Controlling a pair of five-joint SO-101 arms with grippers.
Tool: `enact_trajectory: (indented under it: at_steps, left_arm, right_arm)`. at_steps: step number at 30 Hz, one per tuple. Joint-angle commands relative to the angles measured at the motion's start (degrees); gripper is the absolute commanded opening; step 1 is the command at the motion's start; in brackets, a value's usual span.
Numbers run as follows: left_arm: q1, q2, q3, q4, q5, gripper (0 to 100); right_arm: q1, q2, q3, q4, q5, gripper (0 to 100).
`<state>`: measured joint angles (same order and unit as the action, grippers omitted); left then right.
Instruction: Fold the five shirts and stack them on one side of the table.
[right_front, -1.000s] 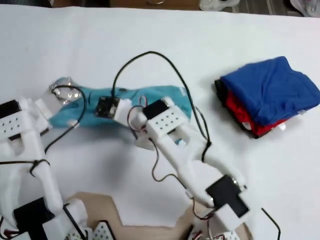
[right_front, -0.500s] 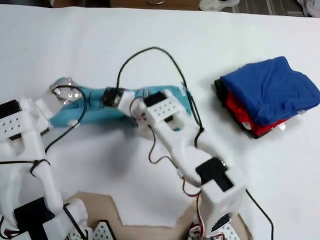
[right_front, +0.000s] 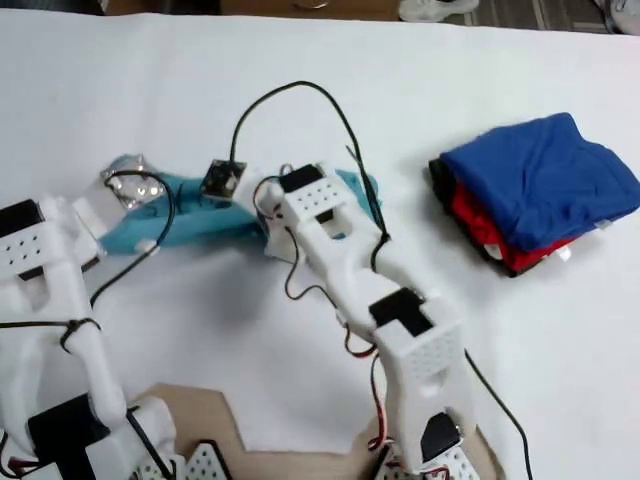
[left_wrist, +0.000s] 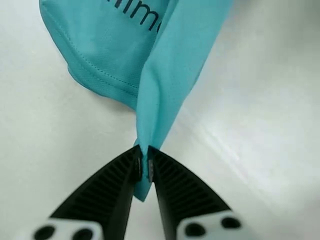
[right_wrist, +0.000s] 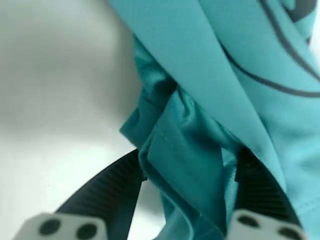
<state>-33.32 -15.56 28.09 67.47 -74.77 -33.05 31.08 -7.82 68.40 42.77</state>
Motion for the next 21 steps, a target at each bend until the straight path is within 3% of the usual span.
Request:
enact_trajectory:
  at_steps: [1,4,13,21]
  left_arm:
    - [-0.44,-2.64,-0.4,-0.44,-0.7,2]
    - [-0.44,-2.64,-0.4,-0.44,-0.7,2]
    - [-0.35,-2.64,-0.4,-0.44,-0.7,2]
    - [0.09,-3.16,-1.8,-0.09,-0.26,2]
  right_arm:
    - [2.07,0.48,-3.08,0.4,0.18,17.3]
    - [4.7,0.48,-5.01,0.66,0.09,1.7]
    - [11.03,-4.79,-16.88,13.23,0.62,2.2]
    - [8.75,-14.29,-26.11,22.02,0.62,2.2]
